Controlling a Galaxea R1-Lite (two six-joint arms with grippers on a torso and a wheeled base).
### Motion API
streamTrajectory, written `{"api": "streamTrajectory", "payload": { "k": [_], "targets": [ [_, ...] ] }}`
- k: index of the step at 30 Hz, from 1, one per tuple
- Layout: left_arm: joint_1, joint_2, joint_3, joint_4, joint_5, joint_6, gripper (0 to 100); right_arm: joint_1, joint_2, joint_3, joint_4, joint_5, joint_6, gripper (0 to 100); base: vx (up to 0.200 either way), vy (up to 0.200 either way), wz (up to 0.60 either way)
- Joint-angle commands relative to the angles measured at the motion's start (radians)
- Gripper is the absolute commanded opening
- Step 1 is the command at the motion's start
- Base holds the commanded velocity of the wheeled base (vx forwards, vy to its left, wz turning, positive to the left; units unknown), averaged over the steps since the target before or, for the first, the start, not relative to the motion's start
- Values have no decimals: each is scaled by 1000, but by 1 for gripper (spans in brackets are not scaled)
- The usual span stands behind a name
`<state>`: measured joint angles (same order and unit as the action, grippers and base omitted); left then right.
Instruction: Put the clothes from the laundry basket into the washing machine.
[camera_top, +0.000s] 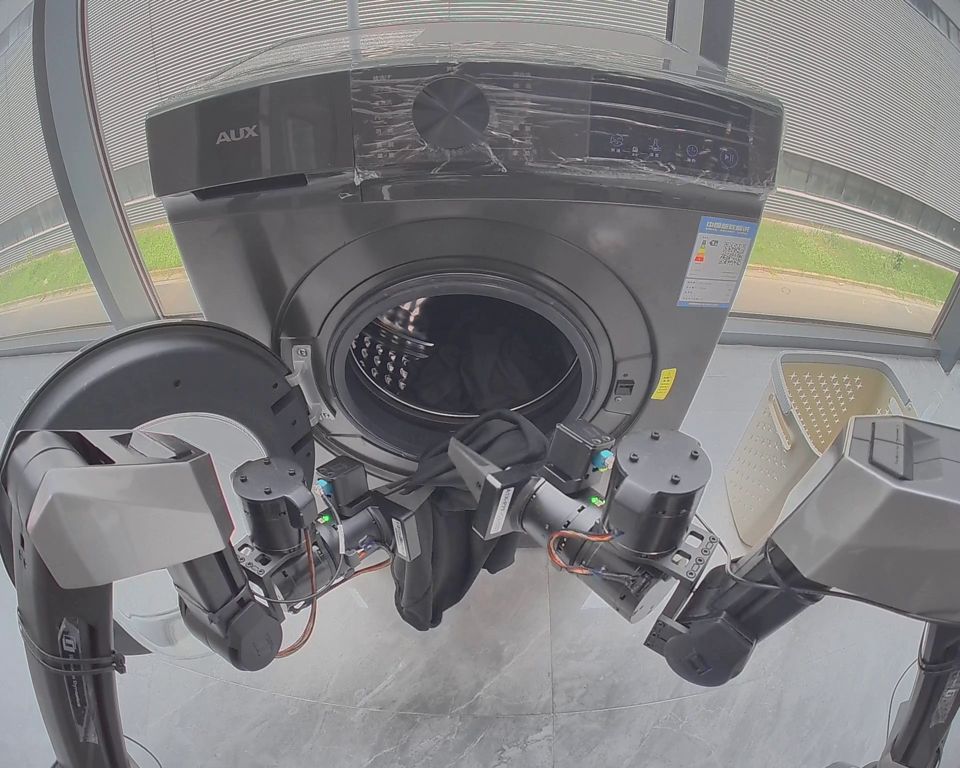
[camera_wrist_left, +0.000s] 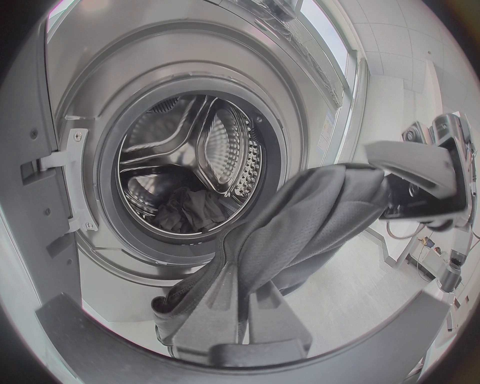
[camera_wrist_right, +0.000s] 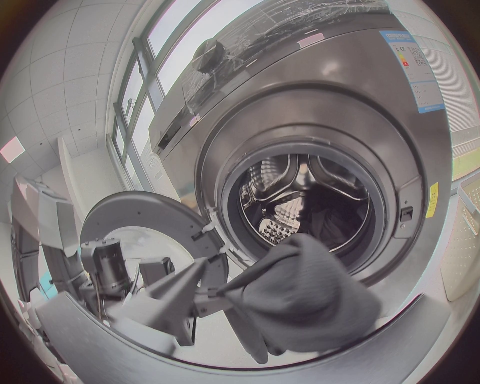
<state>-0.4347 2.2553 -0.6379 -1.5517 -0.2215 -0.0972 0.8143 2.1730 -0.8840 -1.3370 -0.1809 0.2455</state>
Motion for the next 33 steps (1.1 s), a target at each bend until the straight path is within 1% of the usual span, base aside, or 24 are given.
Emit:
{"api": "streamTrajectory", "payload": {
  "k": [1,4,5,6,7,8,9,10,11,13,15,17,18,19,20,23,24,26,29,32,33],
  "targets": [
    [4,-17,-11,-10,5,-2,0,-6,-33,85,12,1,-6,100,0,0,0],
    [2,-22,-11,-10,7,-1,0,-17,-62,200,27,6,-6,100,0,0,0],
    [2,-22,-11,-10,7,-2,0,-17,-64,206,27,8,-6,100,0,0,0],
    [2,-26,-11,-10,11,-2,0,-26,-71,255,30,11,-6,100,0,0,0],
    [1,-28,-11,-10,14,-2,0,-29,-74,274,27,12,-5,100,0,0,0],
    [-4,-31,-11,-10,19,-2,0,-33,-90,326,16,15,-5,100,0,0,0],
    [-4,-31,-11,-10,19,-2,0,-33,-90,326,16,15,-5,100,0,0,0],
    [-6,-42,-8,-10,19,-2,0,-35,-108,395,-10,26,3,100,0,0,0],
    [-6,-49,-8,-10,21,-2,0,-35,-121,444,-45,41,6,100,0,0,0],
    [-4,-54,-8,-10,21,-2,0,-33,-134,519,-119,77,6,100,0,0,0],
    [-4,-63,-9,-10,21,-2,0,-37,-137,597,-223,109,5,100,0,0,0],
    [-3,-77,-8,-10,25,-9,0,-38,-150,639,-232,110,15,100,0,0,0],
    [-3,-77,-8,-10,25,-9,0,-38,-150,639,-232,110,15,100,0,0,0],
    [-4,-88,-8,-10,27,-25,0,-46,-188,662,-225,112,24,100,0,0,0],
    [-4,-95,-8,-10,27,-32,0,-50,-200,671,-223,110,34,100,0,0,0],
    [1,-114,-6,-8,31,-48,0,-52,-214,677,-226,104,75,100,0,0,0],
    [1,-115,-2,-10,37,-56,0,-61,-220,682,-226,103,97,100,0,0,0],
    [-3,-115,4,-10,44,-59,0,-81,-229,688,-225,98,113,100,0,0,0],
    [-9,-114,33,-8,67,-59,0,-101,-225,694,-226,67,147,100,0,0,0],
    [-7,-111,40,-8,70,-62,0,-104,-220,686,-226,64,176,100,0,0,0],
    [-6,-111,40,-8,70,-64,0,-106,-220,685,-226,64,176,100,0,0,0]
  ]
}}
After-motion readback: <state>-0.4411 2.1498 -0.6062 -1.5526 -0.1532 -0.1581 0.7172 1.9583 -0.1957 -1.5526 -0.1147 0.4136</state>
